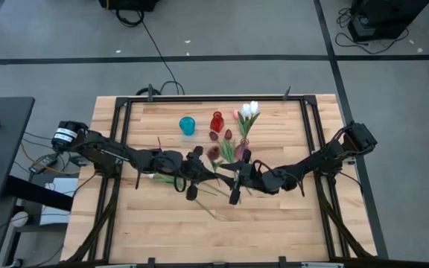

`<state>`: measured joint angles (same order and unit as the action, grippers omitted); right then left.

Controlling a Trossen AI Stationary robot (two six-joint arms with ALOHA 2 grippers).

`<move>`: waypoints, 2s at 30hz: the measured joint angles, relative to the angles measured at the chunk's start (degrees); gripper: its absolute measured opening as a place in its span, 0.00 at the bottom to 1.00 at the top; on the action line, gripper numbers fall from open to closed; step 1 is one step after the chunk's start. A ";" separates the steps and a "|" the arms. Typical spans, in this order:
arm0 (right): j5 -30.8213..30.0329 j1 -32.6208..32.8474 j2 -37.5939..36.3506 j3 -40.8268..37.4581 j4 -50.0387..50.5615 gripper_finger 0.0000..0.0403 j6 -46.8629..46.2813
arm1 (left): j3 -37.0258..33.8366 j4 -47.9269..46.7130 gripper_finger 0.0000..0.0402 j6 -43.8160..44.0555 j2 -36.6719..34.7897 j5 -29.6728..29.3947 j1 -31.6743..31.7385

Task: Sort flowers into vase by color
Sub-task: Put the left red flower into the red vase

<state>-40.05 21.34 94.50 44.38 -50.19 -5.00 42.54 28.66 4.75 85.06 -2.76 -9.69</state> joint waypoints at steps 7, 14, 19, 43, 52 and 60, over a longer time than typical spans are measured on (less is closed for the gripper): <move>1.26 -1.05 0.00 0.00 0.50 0.39 -1.06 | 0.07 0.96 0.01 0.05 0.00 -0.66 0.05; 4.95 -2.93 0.00 2.54 1.41 0.39 -0.06 | 0.09 1.09 0.01 0.20 0.00 -1.44 0.72; 5.54 -4.06 0.09 4.93 6.20 0.35 1.58 | 0.09 1.03 0.01 0.20 0.00 -1.88 1.07; -1.12 -4.32 0.13 6.72 9.13 0.02 1.87 | -1.47 -1.33 0.35 -5.52 -3.87 -5.59 1.32; -2.44 -5.74 0.09 11.86 15.42 0.02 4.14 | -11.93 -7.12 0.36 -10.37 -24.69 -5.68 2.49; 6.63 -6.52 -8.92 14.93 25.48 0.02 4.88 | -17.42 -10.81 0.36 -10.38 -32.67 -6.10 2.21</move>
<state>-33.42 14.82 85.58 59.31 -24.71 -0.12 25.12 17.84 -5.63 52.39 -8.87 -7.49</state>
